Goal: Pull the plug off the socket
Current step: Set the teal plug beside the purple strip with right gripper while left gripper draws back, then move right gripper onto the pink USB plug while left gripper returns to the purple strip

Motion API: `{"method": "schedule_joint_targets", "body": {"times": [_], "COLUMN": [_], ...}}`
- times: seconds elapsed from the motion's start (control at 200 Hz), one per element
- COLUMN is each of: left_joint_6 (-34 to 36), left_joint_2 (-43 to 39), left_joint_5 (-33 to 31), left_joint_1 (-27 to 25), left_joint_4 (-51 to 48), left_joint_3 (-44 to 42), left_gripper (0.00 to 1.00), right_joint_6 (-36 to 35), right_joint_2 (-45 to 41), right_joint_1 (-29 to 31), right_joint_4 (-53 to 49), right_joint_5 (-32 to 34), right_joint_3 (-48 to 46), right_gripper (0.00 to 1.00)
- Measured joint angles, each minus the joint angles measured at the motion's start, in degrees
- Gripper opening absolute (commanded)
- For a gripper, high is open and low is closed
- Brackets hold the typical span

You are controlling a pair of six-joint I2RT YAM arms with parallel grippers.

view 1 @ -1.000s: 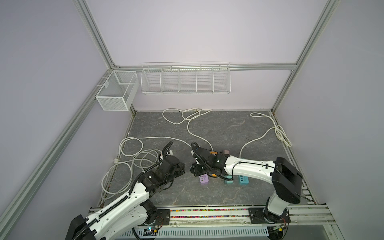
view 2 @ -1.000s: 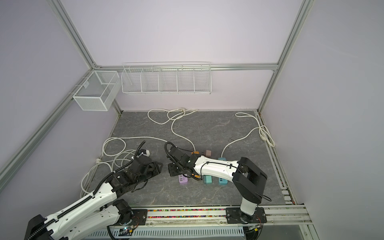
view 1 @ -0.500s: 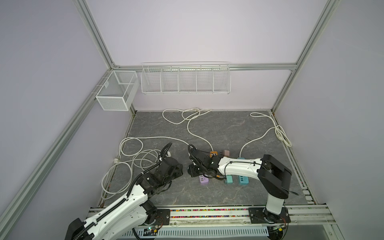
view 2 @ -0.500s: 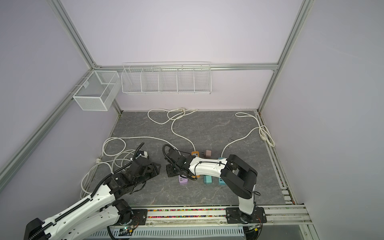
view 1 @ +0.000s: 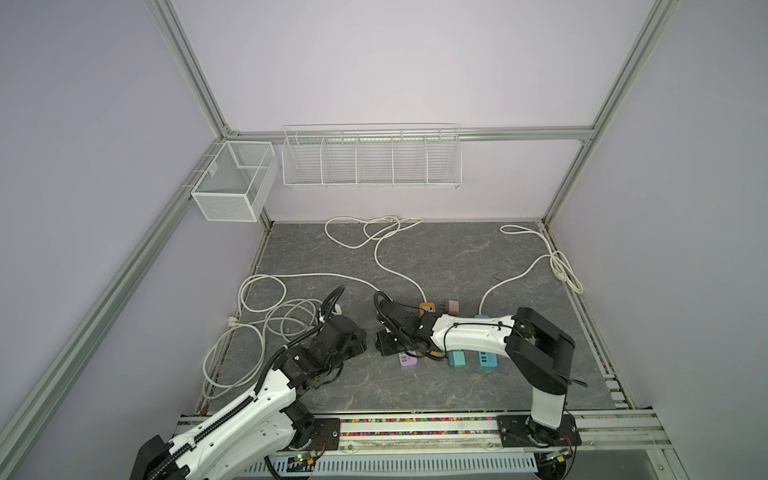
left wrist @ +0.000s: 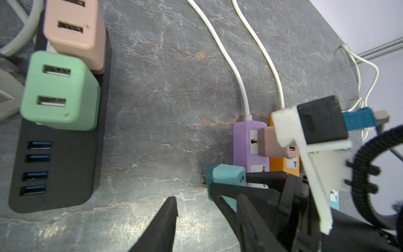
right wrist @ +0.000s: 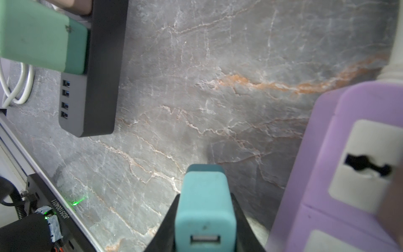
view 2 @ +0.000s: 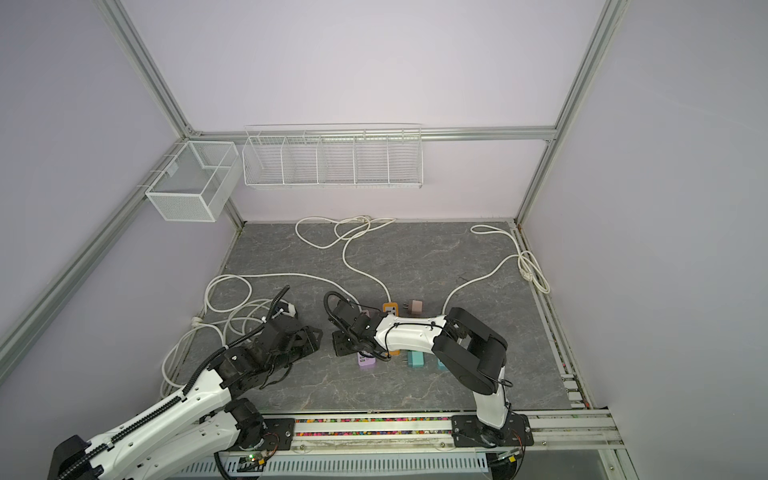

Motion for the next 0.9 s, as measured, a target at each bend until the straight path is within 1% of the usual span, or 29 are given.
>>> {"method": "schedule_joint_targets", "body": {"times": [0.35,0.6,0.9], "left_joint_6": [0.0,0.0,0.3], "left_joint_2": [1.0,1.0,1.1], "left_joint_5": [0.0,0.0,0.0], "left_joint_1": [0.0,0.0,0.1], "left_joint_4": [0.0,0.0,0.2], "left_joint_3": [0.0,0.0,0.0], "left_gripper": [0.47,0.47,0.47], "right_joint_6": [0.3,-0.1,-1.3], "right_joint_2": [0.0,-2.1,-8.4], "right_joint_1": [0.0,0.0,0.0], "right_joint_4": [-1.8,-4.0,-7.9], "right_joint_5": [1.8,3.2,4.6], "right_joint_3": [0.2,0.2,0.2], "right_gripper": [0.49,0.59,0.69]}}
